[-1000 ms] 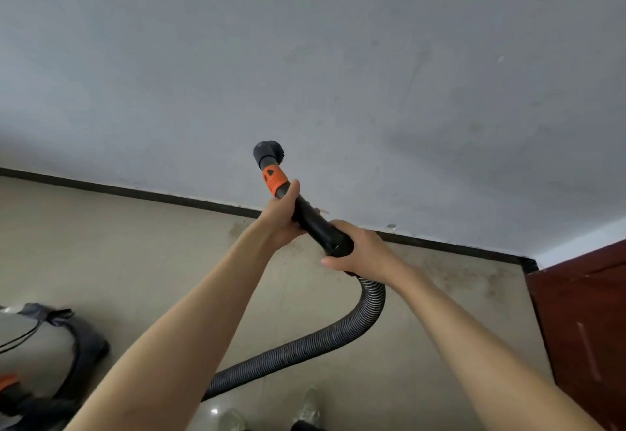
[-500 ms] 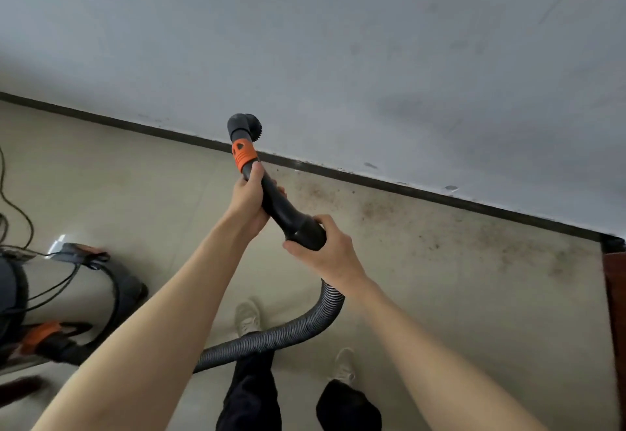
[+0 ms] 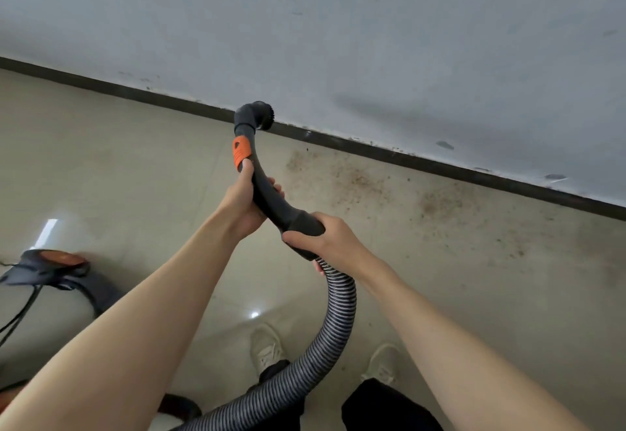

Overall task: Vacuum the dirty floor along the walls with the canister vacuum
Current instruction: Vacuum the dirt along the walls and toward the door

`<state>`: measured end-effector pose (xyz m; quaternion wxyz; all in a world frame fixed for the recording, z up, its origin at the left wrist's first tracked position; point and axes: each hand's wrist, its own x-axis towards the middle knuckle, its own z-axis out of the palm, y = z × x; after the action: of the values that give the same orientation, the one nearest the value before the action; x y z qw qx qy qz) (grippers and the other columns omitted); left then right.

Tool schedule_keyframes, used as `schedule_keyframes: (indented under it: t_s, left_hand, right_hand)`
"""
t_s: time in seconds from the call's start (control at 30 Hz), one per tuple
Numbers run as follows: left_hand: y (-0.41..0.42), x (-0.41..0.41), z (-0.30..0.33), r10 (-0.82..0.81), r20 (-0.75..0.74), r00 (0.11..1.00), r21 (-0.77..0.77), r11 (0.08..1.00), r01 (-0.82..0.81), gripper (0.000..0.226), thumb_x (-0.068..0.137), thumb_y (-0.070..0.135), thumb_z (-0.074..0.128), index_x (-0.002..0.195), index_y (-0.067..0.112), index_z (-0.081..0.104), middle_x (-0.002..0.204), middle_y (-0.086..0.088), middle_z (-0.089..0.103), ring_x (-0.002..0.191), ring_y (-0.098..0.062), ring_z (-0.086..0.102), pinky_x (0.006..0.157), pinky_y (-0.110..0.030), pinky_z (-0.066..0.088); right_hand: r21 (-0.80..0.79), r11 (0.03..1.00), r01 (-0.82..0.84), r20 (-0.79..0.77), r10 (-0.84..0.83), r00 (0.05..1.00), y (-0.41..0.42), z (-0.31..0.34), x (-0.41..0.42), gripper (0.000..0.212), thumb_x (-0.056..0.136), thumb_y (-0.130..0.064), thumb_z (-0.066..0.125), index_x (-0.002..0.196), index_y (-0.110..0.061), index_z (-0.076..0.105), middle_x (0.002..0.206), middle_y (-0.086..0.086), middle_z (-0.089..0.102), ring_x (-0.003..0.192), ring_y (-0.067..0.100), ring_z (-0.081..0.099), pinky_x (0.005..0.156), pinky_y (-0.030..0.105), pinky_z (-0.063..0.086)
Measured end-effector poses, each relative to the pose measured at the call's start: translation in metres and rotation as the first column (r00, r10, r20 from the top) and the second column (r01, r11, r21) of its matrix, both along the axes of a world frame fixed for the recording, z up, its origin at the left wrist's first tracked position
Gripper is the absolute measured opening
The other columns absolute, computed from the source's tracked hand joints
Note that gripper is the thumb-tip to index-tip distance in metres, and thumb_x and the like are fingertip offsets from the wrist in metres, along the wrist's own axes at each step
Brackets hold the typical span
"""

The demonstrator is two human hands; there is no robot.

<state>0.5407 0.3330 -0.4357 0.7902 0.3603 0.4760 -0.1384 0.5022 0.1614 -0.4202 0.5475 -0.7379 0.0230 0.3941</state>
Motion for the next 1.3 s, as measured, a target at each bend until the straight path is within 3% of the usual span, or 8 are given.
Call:
schedule_keyframes:
  t_s: [0.1,0.2,0.33,0.47,0.6,0.83,1.07,1.3]
  left_hand:
    - [0.007,0.029,-0.065,0.044,-0.027,0.999,0.178,0.983,-0.039,0.049,0.09,0.051,0.054,0.117,0.011,0.044,0.074,-0.004,0.049,0.06,-0.017,0.053,0.059,-0.031,0.049]
    - [0.018,0.054,-0.134,0.068,-0.017,0.998,0.343,0.938,-0.058,0.04,0.09,0.042,0.059,0.111,0.012,0.044,0.073,-0.006,0.05,0.058,-0.017,0.053,0.061,-0.032,0.05]
    - [0.028,0.065,-0.232,0.068,-0.009,0.998,0.365,0.929,-0.061,0.032,0.094,0.039,0.054,0.108,0.013,0.043,0.073,-0.006,0.048,0.057,-0.018,0.051,0.057,-0.032,0.048]
    - [0.03,0.071,-0.307,0.087,-0.02,0.996,0.372,0.925,-0.073,0.027,0.096,0.039,0.05,0.1,0.014,0.04,0.068,-0.006,0.045,0.053,-0.017,0.047,0.054,-0.03,0.046]
    - [0.03,0.076,-0.357,0.076,-0.003,0.997,0.415,0.907,-0.068,0.029,0.097,0.037,0.048,0.107,0.014,0.036,0.071,-0.008,0.047,0.054,-0.018,0.049,0.054,-0.031,0.047]
    - [0.005,0.08,-0.377,-0.066,0.04,0.997,0.446,0.894,0.041,0.031,0.098,0.037,0.048,0.112,0.011,0.037,0.079,-0.009,0.049,0.058,-0.019,0.052,0.056,-0.033,0.05]
    - [-0.048,0.076,-0.373,-0.161,0.027,0.987,0.487,0.864,0.127,0.033,0.098,0.039,0.046,0.112,0.01,0.037,0.081,-0.01,0.052,0.061,-0.021,0.055,0.056,-0.034,0.051]
    - [-0.097,0.066,-0.362,-0.231,0.034,0.972,0.459,0.868,0.19,0.046,0.099,0.039,0.044,0.131,0.007,0.036,0.08,-0.011,0.053,0.062,-0.021,0.055,0.058,-0.034,0.052]
  right_hand:
    - [-0.027,0.998,-0.057,0.044,0.058,0.997,0.016,-0.061,0.031,0.034,0.077,-0.04,0.078,0.093,-0.015,0.061,0.074,0.001,0.064,0.05,0.012,0.057,0.046,0.025,0.046]
    - [-0.001,0.997,-0.079,0.049,0.079,0.996,0.034,-0.131,0.051,0.036,0.076,-0.038,0.079,0.095,-0.016,0.059,0.074,0.0,0.064,0.05,0.011,0.055,0.049,0.026,0.048]
    - [0.035,0.996,-0.081,0.039,0.079,0.996,0.045,-0.228,0.057,0.036,0.076,-0.035,0.079,0.098,-0.019,0.055,0.075,0.0,0.063,0.053,0.013,0.055,0.053,0.028,0.05]
    - [0.058,0.995,-0.076,0.065,0.072,0.995,0.049,-0.308,0.064,0.027,0.078,-0.034,0.077,0.089,-0.022,0.055,0.07,-0.002,0.061,0.05,0.013,0.055,0.05,0.027,0.05]
    - [0.073,0.995,-0.073,0.092,0.066,0.994,0.05,-0.364,0.072,0.027,0.079,-0.037,0.077,0.086,-0.023,0.056,0.071,0.0,0.061,0.05,0.016,0.057,0.051,0.029,0.052]
    - [0.052,0.998,-0.025,0.138,0.017,0.99,0.028,-0.396,0.068,0.032,0.08,-0.041,0.075,0.095,-0.022,0.054,0.076,-0.001,0.062,0.05,0.014,0.057,0.052,0.029,0.051]
    - [0.09,0.995,0.046,0.106,-0.056,0.993,-0.022,-0.398,0.058,0.029,0.081,-0.039,0.076,0.091,-0.02,0.057,0.073,0.004,0.06,0.05,0.018,0.057,0.053,0.032,0.054]
    - [0.057,0.993,0.107,0.117,-0.113,0.987,-0.066,-0.386,0.042,0.031,0.08,-0.04,0.076,0.091,-0.017,0.057,0.073,0.005,0.06,0.049,0.019,0.057,0.053,0.032,0.054]
